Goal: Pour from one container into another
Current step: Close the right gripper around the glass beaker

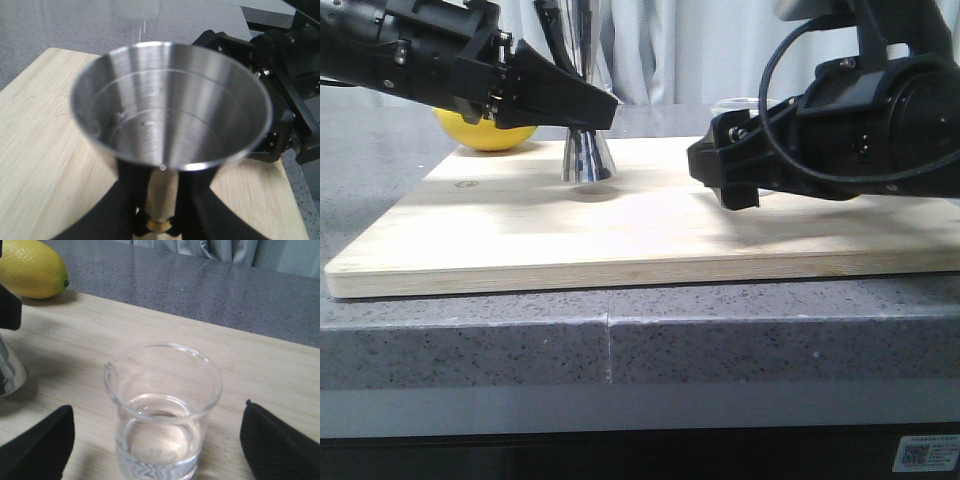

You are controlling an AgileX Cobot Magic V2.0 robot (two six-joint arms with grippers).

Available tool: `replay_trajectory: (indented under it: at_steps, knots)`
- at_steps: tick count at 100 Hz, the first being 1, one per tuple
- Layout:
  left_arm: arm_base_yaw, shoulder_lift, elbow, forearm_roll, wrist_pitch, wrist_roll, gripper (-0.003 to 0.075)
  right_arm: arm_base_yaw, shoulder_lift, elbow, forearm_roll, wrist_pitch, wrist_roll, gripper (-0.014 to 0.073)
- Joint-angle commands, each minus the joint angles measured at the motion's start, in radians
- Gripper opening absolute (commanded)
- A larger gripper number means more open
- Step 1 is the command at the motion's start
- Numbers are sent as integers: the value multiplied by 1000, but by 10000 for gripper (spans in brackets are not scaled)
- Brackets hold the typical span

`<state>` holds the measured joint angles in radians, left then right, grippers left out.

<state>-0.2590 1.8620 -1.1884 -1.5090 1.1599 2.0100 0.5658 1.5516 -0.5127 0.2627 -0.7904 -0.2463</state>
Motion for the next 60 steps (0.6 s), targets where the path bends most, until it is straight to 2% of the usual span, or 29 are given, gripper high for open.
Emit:
replay_trajectory:
  at_steps: [1,15,49,60]
  knots:
    - [-9,-54,-28,-68,109,-12,-19,2,-21,-27,-21,-98,5,531]
    - [-9,-54,-28,-68,109,-12,-19,2,-15,-29,-21,-103,9,499]
    - [-9,-54,-28,-68,109,-12,-19,2,-15,-29,-25,-105,12,494]
    - [-9,-54,-28,-68,109,-12,-19,2,-15,-29,-25,-105,12,431]
